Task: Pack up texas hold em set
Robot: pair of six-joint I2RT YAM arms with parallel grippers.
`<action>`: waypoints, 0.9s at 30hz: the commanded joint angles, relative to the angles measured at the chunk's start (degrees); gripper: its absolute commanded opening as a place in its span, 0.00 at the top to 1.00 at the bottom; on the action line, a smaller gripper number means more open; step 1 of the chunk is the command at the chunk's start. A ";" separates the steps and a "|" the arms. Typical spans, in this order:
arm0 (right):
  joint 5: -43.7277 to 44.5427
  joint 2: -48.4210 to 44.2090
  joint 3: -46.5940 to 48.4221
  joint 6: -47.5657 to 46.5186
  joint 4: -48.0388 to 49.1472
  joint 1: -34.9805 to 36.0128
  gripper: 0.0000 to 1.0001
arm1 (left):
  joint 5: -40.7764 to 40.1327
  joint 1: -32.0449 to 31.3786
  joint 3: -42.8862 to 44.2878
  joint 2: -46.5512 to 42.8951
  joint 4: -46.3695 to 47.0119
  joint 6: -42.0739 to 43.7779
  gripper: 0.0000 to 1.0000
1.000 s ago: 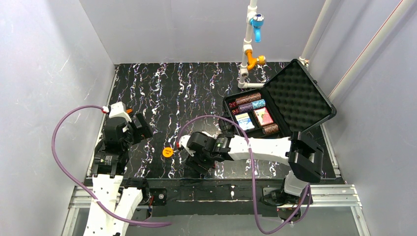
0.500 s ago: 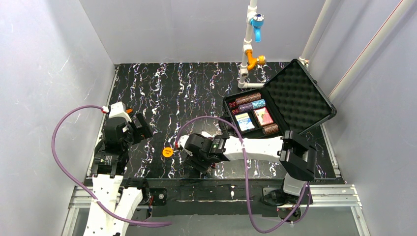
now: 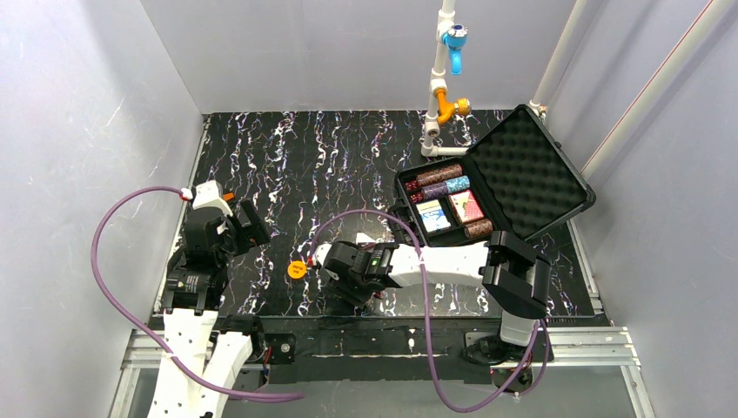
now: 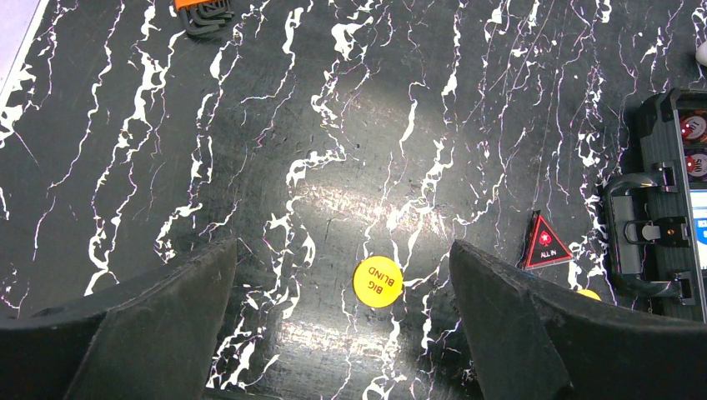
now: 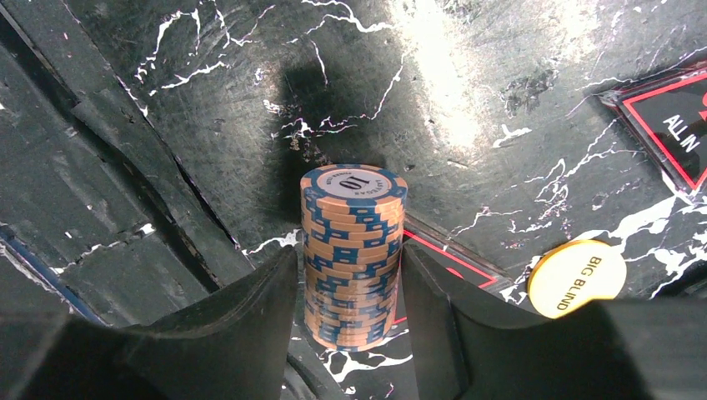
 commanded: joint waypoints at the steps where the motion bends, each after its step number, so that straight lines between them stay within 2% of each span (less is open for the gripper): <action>1: 1.02 0.95 1.63 -0.34 1.26 0.64 0.44 | -0.70 0.23 -0.06 0.02 -0.34 0.28 0.01; 8: 1.97 2.21 1.62 -0.49 1.34 1.00 0.44 | -0.63 0.21 -0.06 0.09 -0.31 0.28 0.01; 13: 2.20 2.76 1.66 -0.49 1.48 1.21 0.50 | -0.54 0.22 -0.07 0.19 -0.31 0.28 0.01; 18: 2.39 3.17 1.67 -0.49 1.50 1.34 0.68 | -0.66 0.23 -0.08 0.19 -0.30 0.28 0.01; 20: 2.63 2.96 1.96 -0.45 1.41 1.34 0.79 | -0.71 0.21 -0.07 0.13 -0.30 0.28 0.01; 22: 3.01 2.46 2.60 -0.29 1.16 1.34 0.95 | -0.71 0.23 -0.11 0.10 -0.31 0.25 0.01; 23: 3.22 2.12 3.06 -0.12 1.08 1.34 0.99 | -0.71 0.23 -0.15 0.10 -0.29 0.26 0.01; 27: 3.83 0.50 5.25 0.80 0.87 1.34 0.99 | -0.71 0.23 -0.14 0.21 -0.31 0.25 0.01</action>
